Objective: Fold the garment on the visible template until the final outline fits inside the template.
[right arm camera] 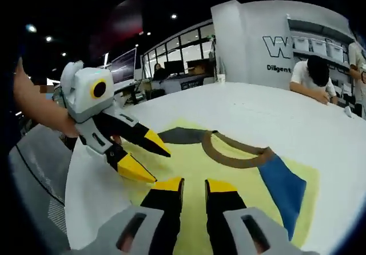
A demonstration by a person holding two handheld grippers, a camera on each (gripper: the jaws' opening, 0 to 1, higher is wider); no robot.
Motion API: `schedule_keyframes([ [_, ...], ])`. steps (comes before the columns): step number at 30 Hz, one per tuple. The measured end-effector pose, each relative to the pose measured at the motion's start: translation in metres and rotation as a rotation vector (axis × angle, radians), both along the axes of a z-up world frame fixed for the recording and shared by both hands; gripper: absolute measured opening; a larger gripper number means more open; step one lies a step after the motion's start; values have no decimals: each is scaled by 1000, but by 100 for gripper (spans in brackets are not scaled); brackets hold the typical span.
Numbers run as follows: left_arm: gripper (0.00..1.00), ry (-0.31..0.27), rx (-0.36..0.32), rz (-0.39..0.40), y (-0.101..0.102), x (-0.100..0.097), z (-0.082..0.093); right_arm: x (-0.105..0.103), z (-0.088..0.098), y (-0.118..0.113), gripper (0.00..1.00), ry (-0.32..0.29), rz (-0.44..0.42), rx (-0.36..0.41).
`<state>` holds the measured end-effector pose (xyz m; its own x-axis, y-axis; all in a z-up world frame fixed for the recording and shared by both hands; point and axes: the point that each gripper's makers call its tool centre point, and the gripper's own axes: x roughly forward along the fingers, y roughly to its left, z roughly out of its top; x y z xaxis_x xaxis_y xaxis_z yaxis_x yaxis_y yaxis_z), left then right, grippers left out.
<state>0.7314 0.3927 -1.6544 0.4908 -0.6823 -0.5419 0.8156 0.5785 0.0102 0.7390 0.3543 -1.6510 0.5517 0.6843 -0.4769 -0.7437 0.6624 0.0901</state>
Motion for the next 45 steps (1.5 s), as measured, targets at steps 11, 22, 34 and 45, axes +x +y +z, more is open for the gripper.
schedule_keyframes([
  [11,43,-43,62,-27,31,2,-22,-8,-25,-38,44,-31,36,-107],
  [22,55,-14,39,93,84,-13,-16,-17,-25,-94,31,-41,-20,-112],
  [34,55,31,18,150,117,-19,-22,-30,-26,-124,37,-26,-80,-80],
  [45,59,57,147,142,145,-44,-21,-50,-15,-152,43,33,-173,-105],
])
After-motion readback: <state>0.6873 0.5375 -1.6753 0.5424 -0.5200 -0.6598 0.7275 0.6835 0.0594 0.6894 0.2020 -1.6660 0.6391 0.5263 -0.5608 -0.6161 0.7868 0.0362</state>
